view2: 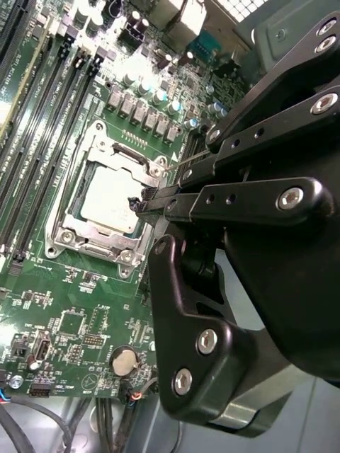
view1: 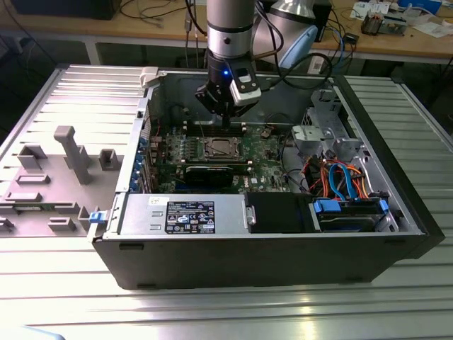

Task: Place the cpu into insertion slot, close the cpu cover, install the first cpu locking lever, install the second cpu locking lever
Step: 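Install the first cpu locking lever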

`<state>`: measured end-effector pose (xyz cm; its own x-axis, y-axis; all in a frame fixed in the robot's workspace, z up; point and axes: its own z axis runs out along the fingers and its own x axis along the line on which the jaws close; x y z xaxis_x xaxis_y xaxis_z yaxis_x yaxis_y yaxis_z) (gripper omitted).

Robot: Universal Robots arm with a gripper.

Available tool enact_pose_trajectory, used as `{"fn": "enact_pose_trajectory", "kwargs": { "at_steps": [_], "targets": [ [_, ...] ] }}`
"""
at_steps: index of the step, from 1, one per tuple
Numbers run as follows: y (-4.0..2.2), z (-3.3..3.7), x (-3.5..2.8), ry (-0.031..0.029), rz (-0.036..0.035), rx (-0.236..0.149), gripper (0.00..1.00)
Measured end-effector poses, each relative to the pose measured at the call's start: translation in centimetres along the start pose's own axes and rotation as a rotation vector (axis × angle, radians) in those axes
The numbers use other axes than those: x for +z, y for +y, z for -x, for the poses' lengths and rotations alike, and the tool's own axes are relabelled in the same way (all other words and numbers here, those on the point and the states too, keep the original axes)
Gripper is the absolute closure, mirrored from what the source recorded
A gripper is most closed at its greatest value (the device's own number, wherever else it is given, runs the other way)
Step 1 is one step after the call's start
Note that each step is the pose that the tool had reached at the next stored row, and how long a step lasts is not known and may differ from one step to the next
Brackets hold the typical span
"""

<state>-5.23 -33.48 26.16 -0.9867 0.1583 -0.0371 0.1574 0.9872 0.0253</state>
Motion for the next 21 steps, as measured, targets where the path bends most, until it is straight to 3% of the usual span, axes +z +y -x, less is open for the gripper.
{"fn": "enact_pose_trajectory", "kwargs": {
  "at_steps": [2,4,6,8,12,17,21],
  "targets": [
    [0.0,0.0,0.0,0.0007,0.001,-0.027,0.89],
    [0.0,-0.01,0.0,0.002,0.0028,-0.077,0.89],
    [-0.02,-0.12,0.0,0.002,0.0031,-0.081,0.89],
    [-0.14,-0.85,-0.03,0.0021,0.0032,-0.082,0.89],
    [-0.18,-1.08,0.06,0.0049,0.0071,-0.183,0.89],
    [-0.37,-2.28,0.03,0.0053,0.0076,-0.195,0.89],
    [-0.4,-2.49,0.02,0.0053,0.0075,-0.195,0.89]
  ]
}}
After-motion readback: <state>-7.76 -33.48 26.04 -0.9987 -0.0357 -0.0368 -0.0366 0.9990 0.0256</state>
